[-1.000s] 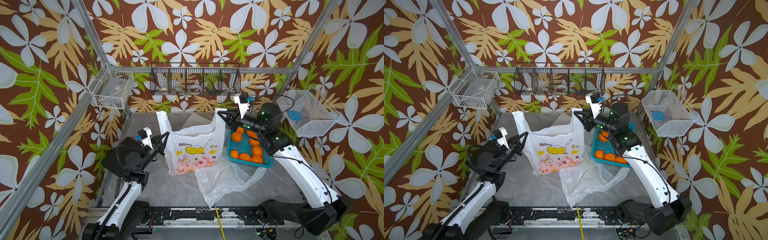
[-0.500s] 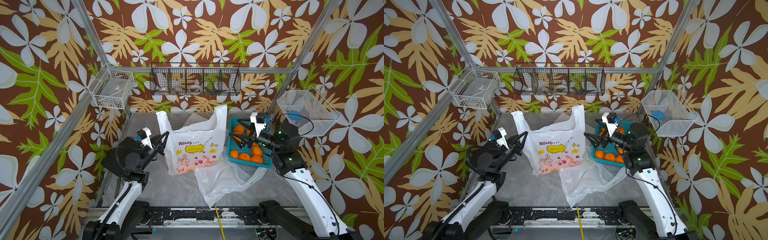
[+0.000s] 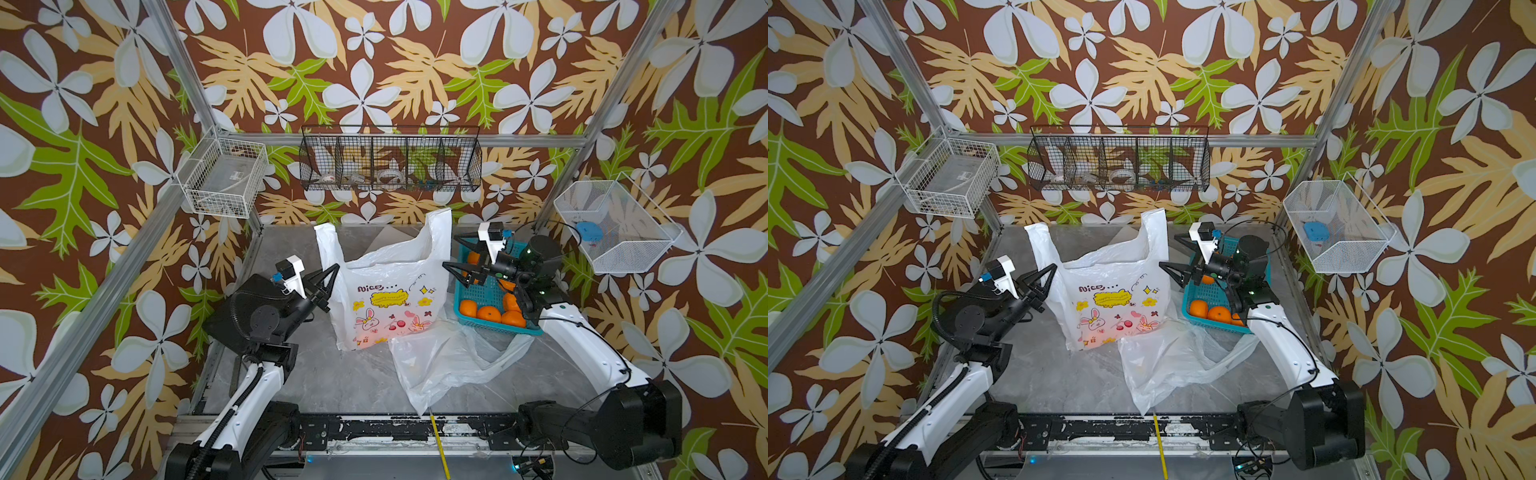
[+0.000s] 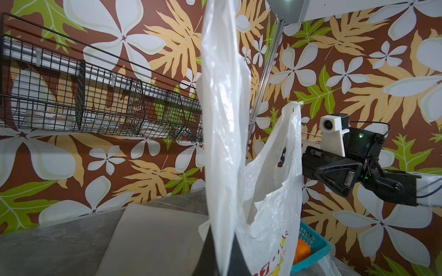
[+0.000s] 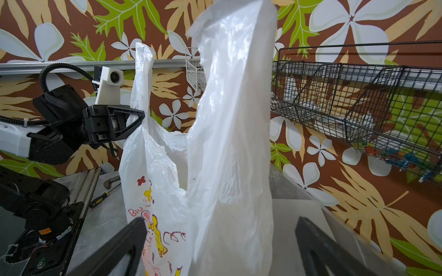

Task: Place the oranges into plastic bags & tie knots
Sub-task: Tie the plastic bag at the center of the board.

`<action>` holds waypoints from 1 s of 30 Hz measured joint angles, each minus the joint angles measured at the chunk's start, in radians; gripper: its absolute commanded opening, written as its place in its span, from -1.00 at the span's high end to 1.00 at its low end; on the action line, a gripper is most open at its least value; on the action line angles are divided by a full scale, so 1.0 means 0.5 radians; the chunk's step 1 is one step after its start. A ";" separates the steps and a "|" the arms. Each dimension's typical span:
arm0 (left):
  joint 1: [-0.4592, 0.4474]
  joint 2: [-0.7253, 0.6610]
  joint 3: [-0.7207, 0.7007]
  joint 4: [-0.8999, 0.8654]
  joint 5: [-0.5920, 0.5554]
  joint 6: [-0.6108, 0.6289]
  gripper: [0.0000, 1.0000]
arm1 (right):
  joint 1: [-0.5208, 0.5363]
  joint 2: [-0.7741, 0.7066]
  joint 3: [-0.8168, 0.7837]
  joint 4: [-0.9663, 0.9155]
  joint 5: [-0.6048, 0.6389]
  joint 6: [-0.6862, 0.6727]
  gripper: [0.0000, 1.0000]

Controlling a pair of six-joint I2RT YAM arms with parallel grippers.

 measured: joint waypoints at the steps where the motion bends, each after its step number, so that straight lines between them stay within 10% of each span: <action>1: 0.000 0.001 0.002 -0.003 0.001 0.005 1.00 | 0.001 0.050 0.024 0.044 -0.006 0.012 -1.00; 18: 0.000 0.022 0.037 -0.019 0.045 0.044 1.00 | 0.220 0.515 0.357 0.326 -0.109 0.111 -0.72; 27: 0.000 0.081 0.192 -0.210 0.116 0.172 1.00 | 0.295 0.460 0.349 0.228 -0.081 0.060 0.82; 30: -0.001 0.123 0.308 -0.390 0.181 0.295 1.00 | 0.346 0.400 0.373 -0.011 -0.007 -0.117 1.00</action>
